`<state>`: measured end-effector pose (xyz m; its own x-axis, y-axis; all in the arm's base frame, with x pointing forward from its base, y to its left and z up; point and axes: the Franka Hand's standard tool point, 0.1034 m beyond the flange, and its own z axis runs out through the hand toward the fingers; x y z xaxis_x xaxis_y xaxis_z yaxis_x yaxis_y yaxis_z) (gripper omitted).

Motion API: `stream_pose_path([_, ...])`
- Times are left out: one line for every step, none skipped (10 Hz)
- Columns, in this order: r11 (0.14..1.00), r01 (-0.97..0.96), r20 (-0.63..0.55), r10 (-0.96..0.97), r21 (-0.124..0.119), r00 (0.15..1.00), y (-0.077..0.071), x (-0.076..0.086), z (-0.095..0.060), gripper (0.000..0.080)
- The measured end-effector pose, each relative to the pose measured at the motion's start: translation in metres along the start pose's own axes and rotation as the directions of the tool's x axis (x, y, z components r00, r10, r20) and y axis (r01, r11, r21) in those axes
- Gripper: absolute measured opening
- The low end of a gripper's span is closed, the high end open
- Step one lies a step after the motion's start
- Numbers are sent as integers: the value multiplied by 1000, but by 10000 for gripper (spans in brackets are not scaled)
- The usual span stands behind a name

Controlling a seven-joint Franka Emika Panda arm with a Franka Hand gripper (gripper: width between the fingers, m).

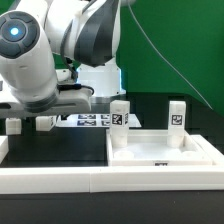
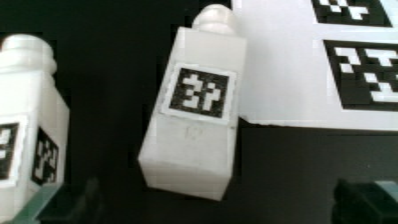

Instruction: Assemble square table

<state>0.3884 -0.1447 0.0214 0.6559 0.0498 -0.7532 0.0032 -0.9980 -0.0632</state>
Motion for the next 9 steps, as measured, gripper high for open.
stream_pose_path([1000,-4,3,4,-1,1000,-1,0,2,649])
stream_pose_path([1000,-15,8,15,-2,1000,-3,1,5,649])
stream_pose_path([1000,-27,19,27,-4,999,-4,1,10,649])
stream_pose_path([999,-40,30,40,-3,999,-3,0,16,649])
stream_pose_path([999,-47,37,47,-1,998,-3,-1,19,649])
stream_pose_path([999,-48,41,48,2,998,-3,-3,22,649])
stream_pose_path([999,-49,45,49,3,998,-3,-4,27,649])
stream_pose_path([999,-51,43,51,2,998,-2,-4,29,649])
stream_pose_path([999,-52,44,52,3,998,-1,-5,31,649])
